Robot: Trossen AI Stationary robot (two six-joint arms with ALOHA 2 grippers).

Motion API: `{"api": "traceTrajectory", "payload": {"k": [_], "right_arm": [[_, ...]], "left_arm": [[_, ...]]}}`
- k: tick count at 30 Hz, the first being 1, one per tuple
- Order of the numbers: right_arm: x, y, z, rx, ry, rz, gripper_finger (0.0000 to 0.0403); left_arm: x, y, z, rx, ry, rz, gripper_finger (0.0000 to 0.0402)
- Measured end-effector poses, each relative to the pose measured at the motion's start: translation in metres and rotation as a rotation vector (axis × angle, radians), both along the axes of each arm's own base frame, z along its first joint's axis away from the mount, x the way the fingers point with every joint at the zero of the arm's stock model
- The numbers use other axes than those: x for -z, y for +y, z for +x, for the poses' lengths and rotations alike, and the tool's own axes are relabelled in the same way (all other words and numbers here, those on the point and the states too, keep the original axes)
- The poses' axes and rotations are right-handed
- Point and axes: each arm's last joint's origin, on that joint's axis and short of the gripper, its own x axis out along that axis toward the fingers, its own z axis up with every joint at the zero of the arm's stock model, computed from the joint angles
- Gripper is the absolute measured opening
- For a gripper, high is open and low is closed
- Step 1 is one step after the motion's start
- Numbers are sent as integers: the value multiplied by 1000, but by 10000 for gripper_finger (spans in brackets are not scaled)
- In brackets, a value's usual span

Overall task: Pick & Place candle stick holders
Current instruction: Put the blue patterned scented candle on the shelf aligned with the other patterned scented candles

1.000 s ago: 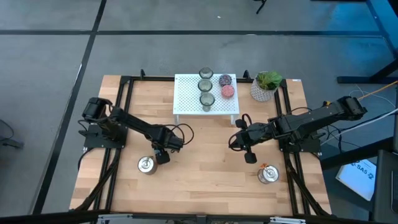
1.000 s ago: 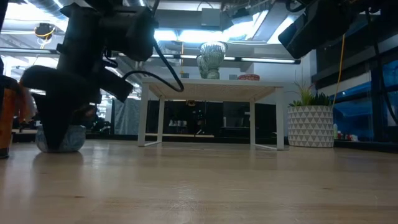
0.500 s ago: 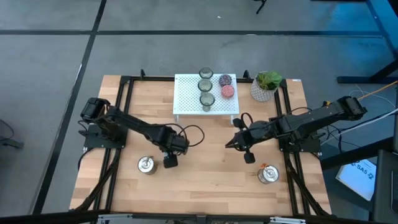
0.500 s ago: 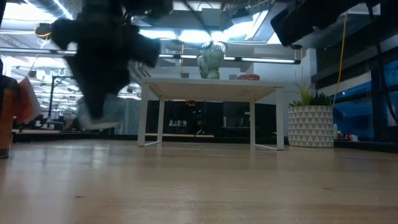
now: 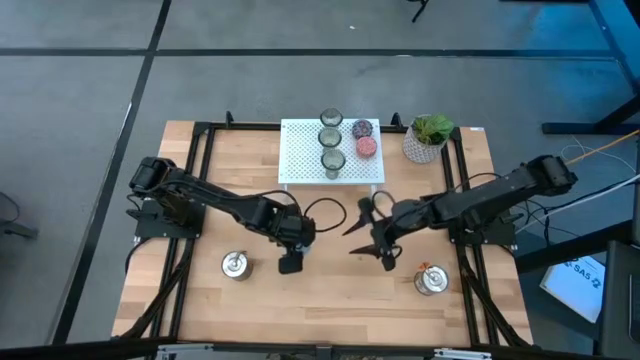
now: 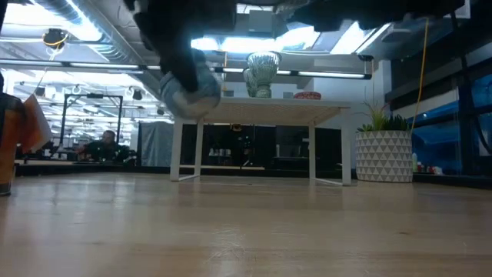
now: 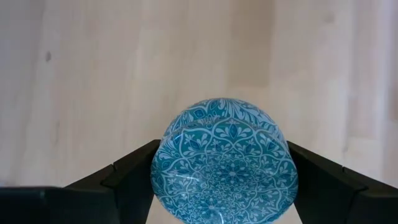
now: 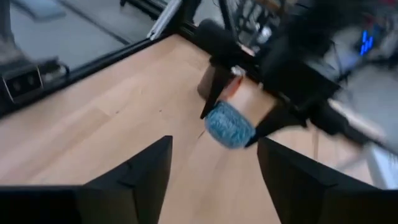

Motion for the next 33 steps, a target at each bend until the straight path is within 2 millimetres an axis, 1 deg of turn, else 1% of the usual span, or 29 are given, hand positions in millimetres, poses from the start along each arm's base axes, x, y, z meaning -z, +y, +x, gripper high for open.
{"api": "traceTrajectory", "payload": {"k": [5, 8, 12, 16, 19, 24, 29, 33], "right_arm": [[18, 13, 19, -82, -97, -128, 249], [26, 19, 29, -75, -129, -192, 250], [26, 28, 46, -67, -132, -263, 250], [26, 35, 63, -95, -77, -318, 250], [26, 38, 71, -105, -29, -342, 250], [26, 40, 80, -115, -39, -400, 250], [25, 41, 82, -129, -58, -445, 250], [24, 41, 83, -128, -66, -447, 242]], "left_arm": [[-11, -4, 9, 30, -89, -50, 294], [-16, -6, 12, 40, -125, -57, 294], [-21, -7, 15, 49, -155, -78, 294], [-22, -8, 16, 58, -160, -96, 294], [-22, -9, 15, 71, -156, -111, 294], [-24, -13, 16, 102, -168, -154, 295], [-27, -16, 15, 142, -183, -208, 296], [-29, -18, 16, 154, -201, -208, 296]]}}
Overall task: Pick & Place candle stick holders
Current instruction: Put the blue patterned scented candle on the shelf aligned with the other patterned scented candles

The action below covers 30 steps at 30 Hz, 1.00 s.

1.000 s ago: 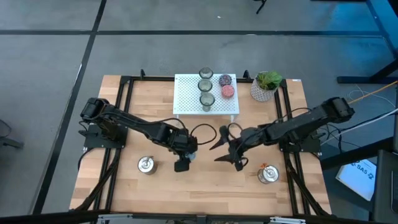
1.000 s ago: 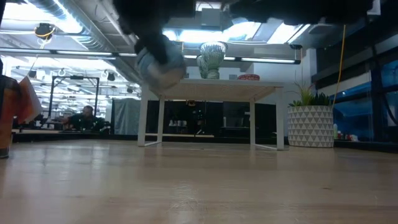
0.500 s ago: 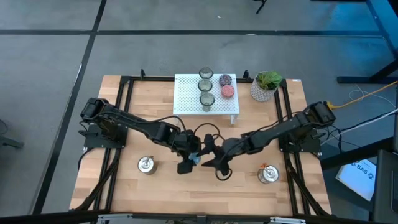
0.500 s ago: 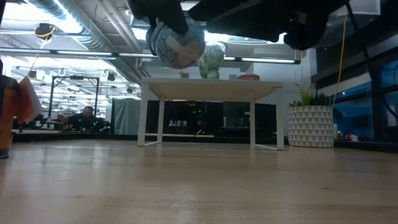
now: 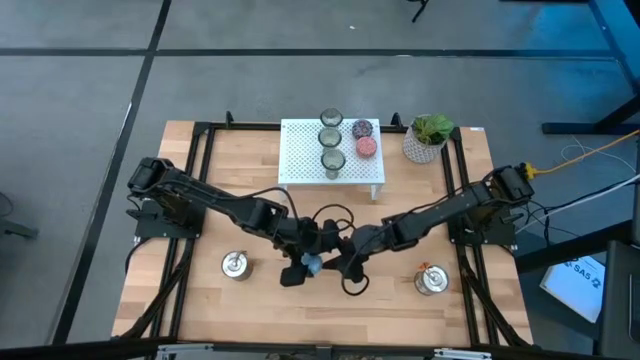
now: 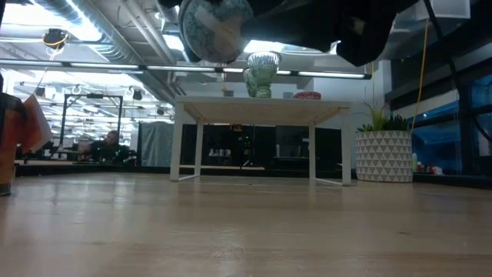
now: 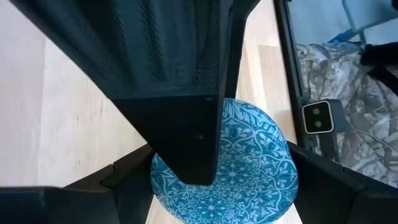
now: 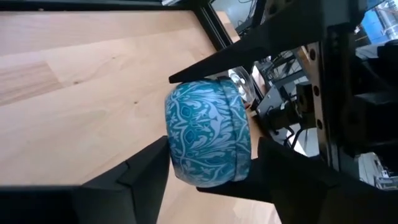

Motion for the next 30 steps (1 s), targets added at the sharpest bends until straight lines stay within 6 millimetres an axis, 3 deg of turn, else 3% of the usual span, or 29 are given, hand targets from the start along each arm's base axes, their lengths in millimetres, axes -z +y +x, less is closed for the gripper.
{"api": "traceTrajectory", "payload": {"k": [7, 18, 26, 30], "right_arm": [[0, 3, -1, -7, -5, 1, 173], [-4, 12, -5, 82, 6, 103, 171], [-18, 14, -26, 134, 95, 125, 171], [-33, 8, -40, 168, 132, 170, 171]], "left_arm": [[-2, 0, 2, 25, -35, -5, 296], [-4, 2, 3, -18, -45, 3, 348], [-7, 4, -5, -13, 3, 11, 364], [-11, 9, -16, -72, 49, 104, 361]]}}
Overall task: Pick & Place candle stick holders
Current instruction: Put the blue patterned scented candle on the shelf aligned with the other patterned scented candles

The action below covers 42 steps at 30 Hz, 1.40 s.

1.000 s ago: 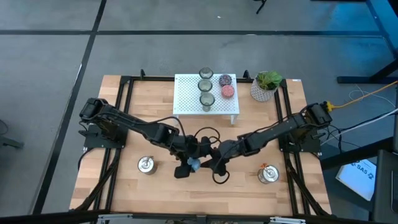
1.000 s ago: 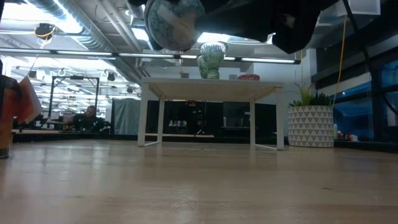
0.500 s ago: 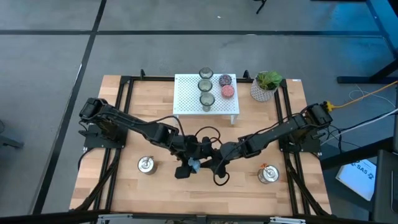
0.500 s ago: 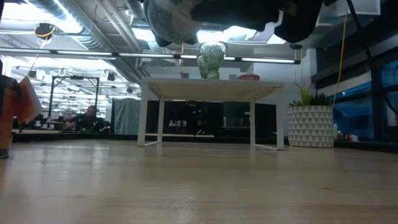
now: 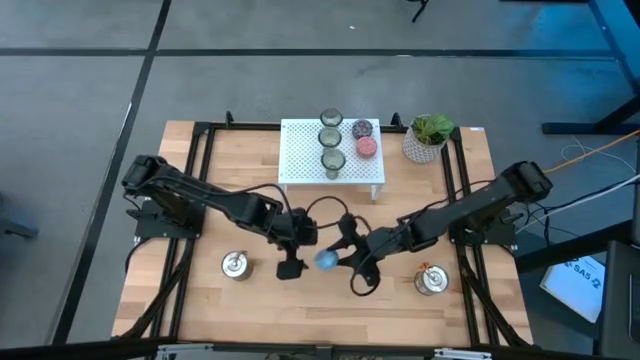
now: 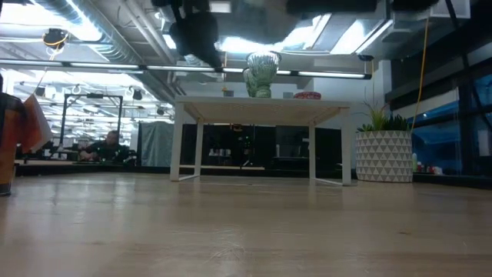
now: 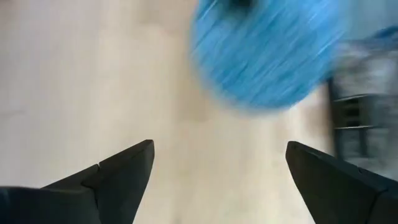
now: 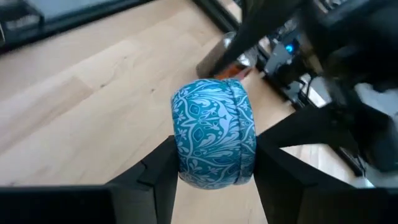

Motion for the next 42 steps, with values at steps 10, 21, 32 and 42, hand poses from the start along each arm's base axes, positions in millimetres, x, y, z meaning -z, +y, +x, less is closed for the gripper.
{"api": "traceTrajectory", "payload": {"k": [10, 21, 32, 42], "right_arm": [[-42, -27, -50, 297, 42, 47, 171], [-38, -54, -77, 810, 18, -179, 171], [-18, -84, -73, 965, 24, -269, 171], [-2, -97, -65, 1003, 4, -310, 171]], "left_arm": [[13, -8, -41, -143, -20, 318, 361], [18, 8, -93, -320, -387, 327, 361], [10, 20, -111, -431, -716, 424, 361], [13, 18, -107, -386, -712, 480, 361]]}}
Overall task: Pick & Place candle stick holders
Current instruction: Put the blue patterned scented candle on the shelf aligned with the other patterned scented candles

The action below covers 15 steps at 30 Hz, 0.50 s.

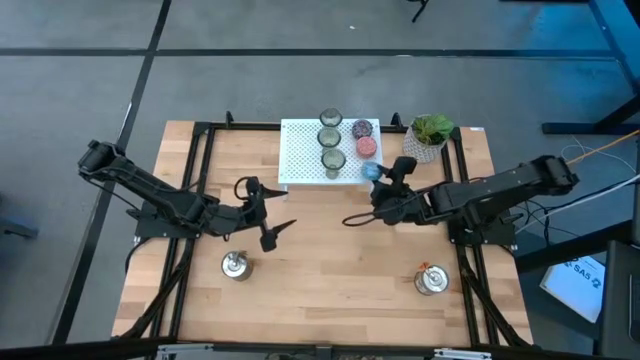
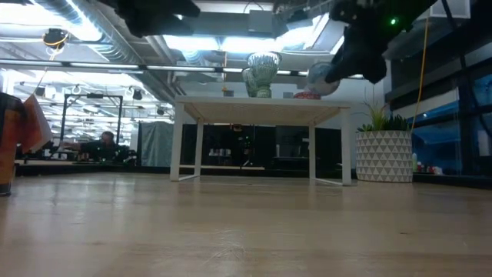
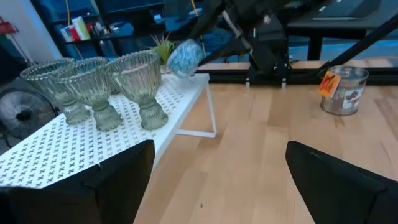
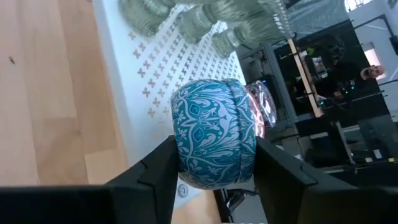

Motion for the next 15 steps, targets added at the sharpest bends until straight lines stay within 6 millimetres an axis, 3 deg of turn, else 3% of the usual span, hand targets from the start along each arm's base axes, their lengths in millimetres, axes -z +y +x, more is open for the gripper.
{"api": "traceTrajectory", "payload": {"k": [15], "right_arm": [[21, -4, 21, 20, 49, -29, 197]], "left_arm": [[1, 0, 1, -6, -7, -22, 361]]}}
